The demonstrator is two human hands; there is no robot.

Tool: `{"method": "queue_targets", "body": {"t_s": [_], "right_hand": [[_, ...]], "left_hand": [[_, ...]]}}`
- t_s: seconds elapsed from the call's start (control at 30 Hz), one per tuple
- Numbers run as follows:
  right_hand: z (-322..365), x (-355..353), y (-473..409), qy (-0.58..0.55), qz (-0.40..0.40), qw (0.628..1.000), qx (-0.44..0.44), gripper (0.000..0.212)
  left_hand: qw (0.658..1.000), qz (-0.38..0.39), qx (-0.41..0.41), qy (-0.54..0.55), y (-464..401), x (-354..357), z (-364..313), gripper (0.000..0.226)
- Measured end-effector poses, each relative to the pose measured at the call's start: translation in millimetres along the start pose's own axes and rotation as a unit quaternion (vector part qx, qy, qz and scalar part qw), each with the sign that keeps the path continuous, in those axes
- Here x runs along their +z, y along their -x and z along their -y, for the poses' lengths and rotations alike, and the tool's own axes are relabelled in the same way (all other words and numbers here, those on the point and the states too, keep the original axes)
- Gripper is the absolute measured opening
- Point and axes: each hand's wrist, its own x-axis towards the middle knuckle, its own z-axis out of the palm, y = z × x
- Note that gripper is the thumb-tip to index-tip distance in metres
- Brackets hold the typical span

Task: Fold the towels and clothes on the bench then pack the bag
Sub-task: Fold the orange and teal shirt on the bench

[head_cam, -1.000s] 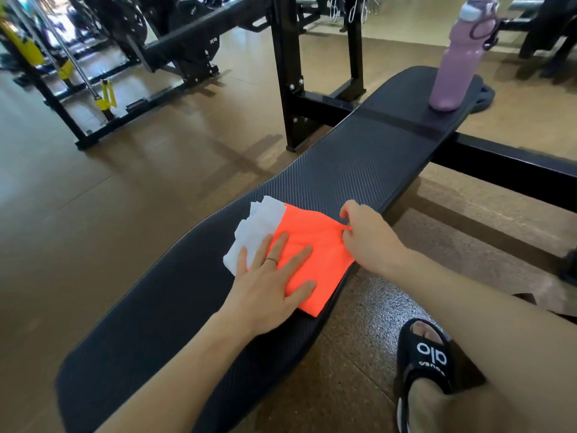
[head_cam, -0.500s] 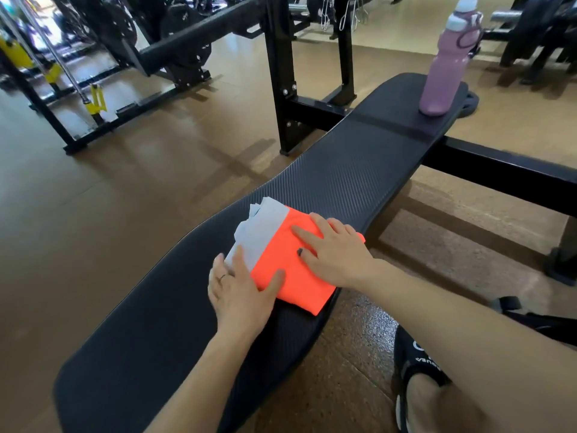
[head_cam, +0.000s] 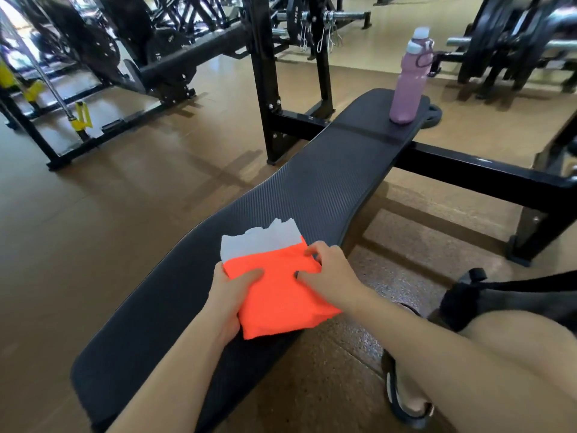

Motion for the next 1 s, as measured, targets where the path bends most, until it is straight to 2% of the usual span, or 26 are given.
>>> {"method": "queue_targets", "body": {"t_s": [0.1,0.17,0.2,0.3,0.4,0.47,0.6,0.73,0.87,1.0], "right_hand": [[-7,-10,7,-0.125,0.007,0.984,0.125,0.069],[-6,-17,19,-0.268,0.07,0.94,0.2,0.086],[-6,-22,26,-0.319,0.111,0.916,0.217,0.088],[3,-39,51,-0.394,0.186,0.874,0.218,0.071],[13,-55,73,-0.455,0.228,0.839,0.193,0.072],[18,-67,88,-0.491,0.246,0.815,0.182,0.062],[29,-94,110,-0.525,0.203,0.813,0.147,0.036],[40,-120,122,-0.547,0.132,0.821,0.095,0.024],[44,-145,138,-0.565,0.081,0.819,0.064,0.018],[36,-162,150,-0.546,-0.007,0.834,0.075,0.025]], "left_hand": [[0.999,0.041,0.013,-0.003,23,-10,-3,0.044],[0.997,0.067,0.022,-0.008,40,-12,-10,0.046],[0.997,0.076,0.029,-0.012,50,-11,-15,0.048],[0.992,0.113,0.052,-0.037,77,-7,-31,0.048],[0.985,0.148,0.077,-0.046,106,0,-48,0.052],[0.981,0.158,0.098,-0.05,124,5,-59,0.052],[0.968,0.204,0.131,-0.072,149,19,-78,0.05],[0.956,0.241,0.146,-0.085,159,37,-98,0.05],[0.943,0.276,0.155,-0.1,159,58,-106,0.048],[0.93,0.312,0.145,-0.129,151,77,-98,0.049]]}}
